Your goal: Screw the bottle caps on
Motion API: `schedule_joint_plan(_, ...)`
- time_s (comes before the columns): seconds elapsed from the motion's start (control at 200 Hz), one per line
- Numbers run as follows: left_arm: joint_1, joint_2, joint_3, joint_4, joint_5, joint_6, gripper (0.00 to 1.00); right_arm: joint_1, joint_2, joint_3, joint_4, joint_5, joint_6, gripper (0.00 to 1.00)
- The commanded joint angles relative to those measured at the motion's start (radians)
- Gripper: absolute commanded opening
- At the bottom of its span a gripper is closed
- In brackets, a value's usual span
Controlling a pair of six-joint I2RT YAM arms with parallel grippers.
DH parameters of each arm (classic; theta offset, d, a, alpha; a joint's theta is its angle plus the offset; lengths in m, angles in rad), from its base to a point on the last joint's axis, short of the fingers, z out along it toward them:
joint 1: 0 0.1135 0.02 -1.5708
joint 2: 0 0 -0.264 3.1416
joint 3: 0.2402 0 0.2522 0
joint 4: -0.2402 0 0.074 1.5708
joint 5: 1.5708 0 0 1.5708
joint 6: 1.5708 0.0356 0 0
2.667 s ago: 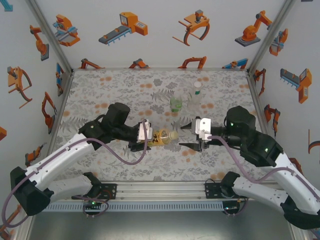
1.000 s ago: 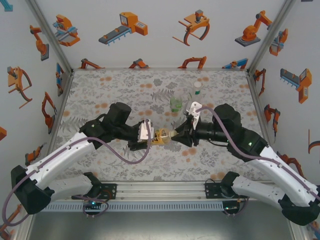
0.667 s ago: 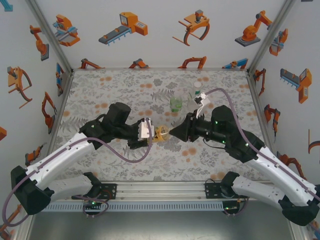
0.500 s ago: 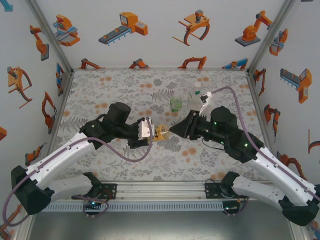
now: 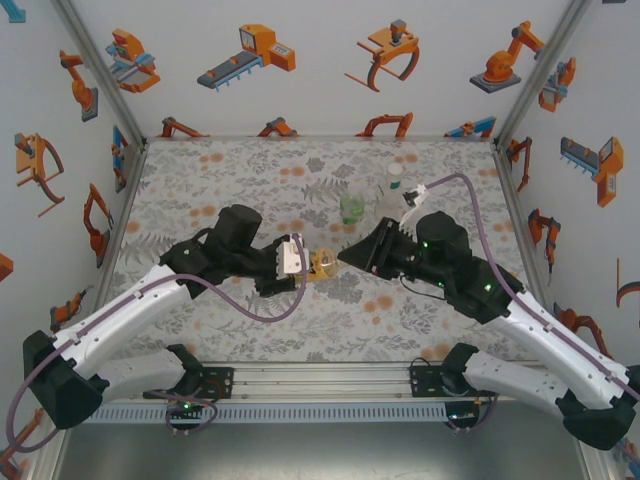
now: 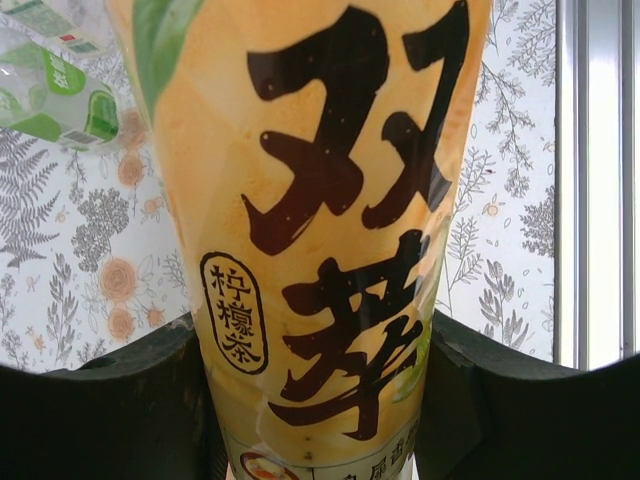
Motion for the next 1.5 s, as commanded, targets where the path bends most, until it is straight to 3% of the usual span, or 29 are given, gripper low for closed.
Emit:
schedule_joint_plan(0.0,-0.016,-0.012,0.007,0.031,0.080,0.027,0.00,0.000,-0.035,0.036,0.080,0.026,-0.131,0.44)
schedule_joint_plan(0.11,-0.016,-0.008,0.012,0.022,0.085,0.031,0.00,0.000,-0.065,0.049,0.096,0.008,-0.252,0.57)
schedule_joint_plan(0.27,-0.016,-0.008,0.010,0.018,0.116,0.041,0.00,0.002,-0.105,0.057,0.100,-0.034,-0.509,0.57)
schedule_joint_plan(0.411,-0.016,0.001,0.016,0.000,0.142,0.053,0.00,0.001,-0.145,0.027,0.133,-0.172,-0.830,0.55)
schedule_joint_plan(0.541,-0.016,0.013,0.027,-0.034,0.166,0.072,0.00,0.002,-0.140,0.081,0.020,-0.319,-1.142,0.56)
schedule_joint_plan(0.661,-0.019,0.023,0.033,-0.053,0.184,0.084,0.00,0.001,-0.112,0.154,-0.145,-0.378,-1.417,0.57)
schedule_joint_plan(0.841,-0.024,0.043,0.048,-0.086,0.197,0.096,0.00,0.002,-0.059,0.215,-0.292,-0.443,-1.650,0.57)
schedule_joint_plan(1.066,-0.026,0.045,0.049,-0.089,0.236,0.104,0.00,0.001,-0.049,0.172,-0.268,-0.570,-1.733,0.50)
schedule_joint_plan(1.497,-0.027,0.043,0.051,-0.098,0.246,0.106,0.00,0.001,-0.038,0.096,-0.173,-0.601,-1.724,0.45)
